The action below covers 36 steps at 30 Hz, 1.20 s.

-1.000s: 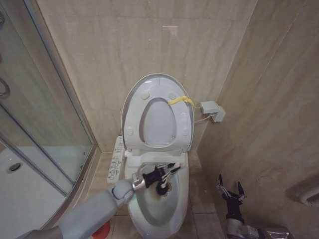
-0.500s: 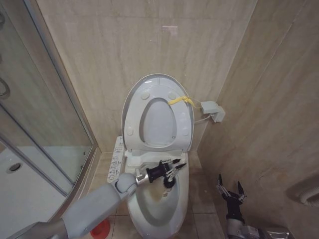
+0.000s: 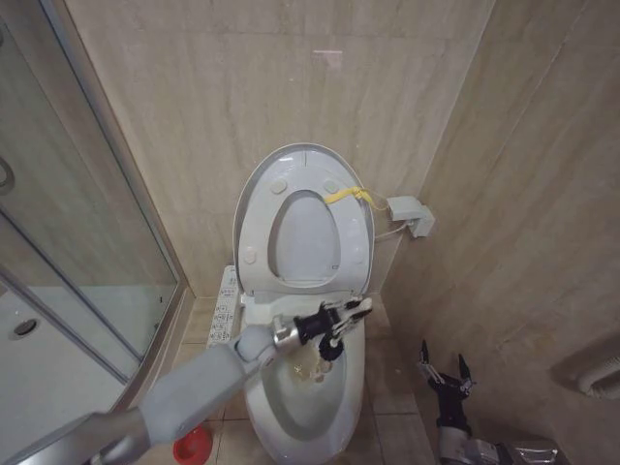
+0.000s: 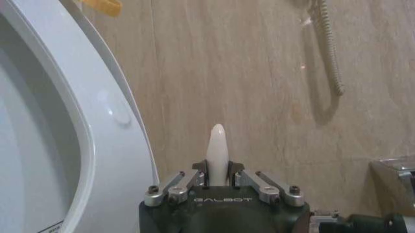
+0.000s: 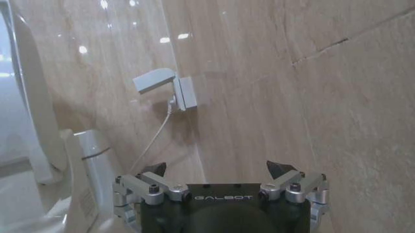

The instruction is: Open the toilet lid, clean the toilet bowl with a toilet brush, close the toilet lid, and flush.

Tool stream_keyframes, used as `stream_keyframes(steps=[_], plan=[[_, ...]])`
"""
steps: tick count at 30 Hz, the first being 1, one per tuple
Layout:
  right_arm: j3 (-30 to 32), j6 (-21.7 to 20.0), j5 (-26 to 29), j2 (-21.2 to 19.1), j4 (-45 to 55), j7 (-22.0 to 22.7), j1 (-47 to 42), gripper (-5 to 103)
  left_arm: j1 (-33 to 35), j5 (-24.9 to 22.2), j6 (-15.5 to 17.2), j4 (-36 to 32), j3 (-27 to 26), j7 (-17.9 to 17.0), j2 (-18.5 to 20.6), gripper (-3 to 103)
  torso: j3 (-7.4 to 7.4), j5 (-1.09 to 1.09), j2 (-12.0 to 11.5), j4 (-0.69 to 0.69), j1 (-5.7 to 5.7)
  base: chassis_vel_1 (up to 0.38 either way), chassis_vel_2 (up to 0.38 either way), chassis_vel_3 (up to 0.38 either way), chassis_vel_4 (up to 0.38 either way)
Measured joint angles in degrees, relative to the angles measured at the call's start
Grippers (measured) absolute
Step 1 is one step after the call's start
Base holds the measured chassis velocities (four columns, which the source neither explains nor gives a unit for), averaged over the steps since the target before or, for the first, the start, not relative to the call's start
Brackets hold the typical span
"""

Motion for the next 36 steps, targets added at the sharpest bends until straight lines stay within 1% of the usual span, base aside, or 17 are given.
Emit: stream_keyframes(steps=[2,3,6,8,11,12,14,16,17,19,20,21,23,26,29,34,36], plan=[[0.30,0.00,0.09,0.29,-0.64,0.07,0.32,100,0.26,-0.18,-0.34,1.90,1.77,0.17,1.78,20,0.01,-0.06,0.00,0.01,0.00,0.000,0.000,0.000,0.000],[0.30,0.00,0.09,0.29,-0.64,0.07,0.32,100,0.26,-0.18,-0.34,1.90,1.77,0.17,1.78,20,0.01,-0.06,0.00,0.01,0.00,0.000,0.000,0.000,0.000],[0.33,-0.05,0.40,0.39,-0.93,0.13,0.38,100,1.14,-1.43,-0.34,2.70,4.15,0.08,4.25,20,0.01,-0.08,0.00,0.02,0.00,0.000,0.000,0.000,0.000],[0.33,-0.08,0.49,0.37,-0.93,0.13,0.39,100,1.06,-1.83,-0.23,2.56,4.89,-0.04,4.60,20,0.00,-0.07,0.00,0.02,0.00,0.000,0.000,0.000,0.000],[0.50,-0.17,0.80,0.22,-0.49,0.08,0.13,100,-1.85,-3.31,0.34,0.50,8.41,-0.48,4.58,20,0.00,-0.02,0.00,0.03,0.00,0.000,0.000,0.000,0.000],[0.50,-0.17,0.80,0.22,-0.49,0.08,0.13,100,-1.85,-3.31,0.34,0.50,8.41,-0.48,4.58,20,0.00,-0.02,0.00,0.03,0.00,0.000,0.000,0.000,0.000],[0.64,-0.19,0.99,0.20,-0.06,0.01,-0.24,100,-4.60,-4.14,0.53,-0.71,10.31,-0.28,3.95,20,0.00,0.01,0.00,0.02,0.00,0.000,0.000,0.000,0.000],[0.74,-0.21,1.27,0.16,0.37,-0.07,-0.56,100,-6.54,-4.14,0.41,0.28,12.21,0.38,3.89,20,0.01,0.02,-0.01,0.02,0.00,0.000,0.000,0.000,0.000],[0.74,-0.21,1.27,0.16,0.37,-0.07,-0.56,100,-6.54,-4.14,0.41,0.28,12.21,0.38,3.89,20,0.01,0.02,-0.01,0.02,0.00,0.000,0.000,0.000,0.000],[0.81,-0.25,1.65,-0.02,0.86,-0.11,-0.84,100,-7.70,-4.03,0.11,2.76,14.63,0.91,5.19,20,0.01,0.02,-0.01,0.04,0.01,0.000,0.000,0.000,0.000],[0.81,-0.25,1.65,-0.02,0.86,-0.11,-0.84,100,-7.70,-4.03,0.11,2.76,14.63,0.91,5.19,20,0.01,0.02,-0.01,0.04,0.01,0.000,0.000,0.000,0.000],[0.82,-0.28,1.92,-0.20,1.20,-0.17,-1.01,100,-8.22,-4.07,0.13,3.51,15.91,1.07,6.40,20,0.01,0.00,-0.01,0.05,0.01,0.000,0.000,0.000,0.000],[0.89,-0.28,2.28,-0.47,1.46,-0.27,-1.12,100,-9.23,-4.51,0.38,3.44,17.24,1.24,7.61,20,0.01,-0.04,-0.01,0.05,0.00,0.000,0.000,0.000,0.000],[0.99,-0.28,2.51,-0.53,1.49,-0.36,-1.19,100,-10.29,-5.15,0.57,2.24,17.60,1.33,7.89,20,0.01,-0.04,-0.01,0.03,0.00,0.000,0.000,0.000,0.000],[1.02,-0.26,2.62,-0.47,1.49,-0.54,-1.26,100,-11.05,-5.51,0.41,0.23,16.40,1.73,7.02,20,0.00,-0.04,0.00,0.00,0.00,0.000,0.000,0.000,0.000],[1.01,-0.16,2.62,-0.39,1.31,-0.67,-1.20,100,-9.98,-4.80,-0.16,0.99,16.01,2.40,7.42,20,0.00,-0.05,0.00,0.00,0.00,0.000,0.000,0.000,0.000],[1.03,-0.14,2.62,-0.40,1.23,-0.66,-1.09,100,-8.43,-4.14,-0.44,2.35,16.70,2.76,8.69,20,0.00,-0.07,0.00,0.02,0.00,0.000,0.000,0.000,0.000]])
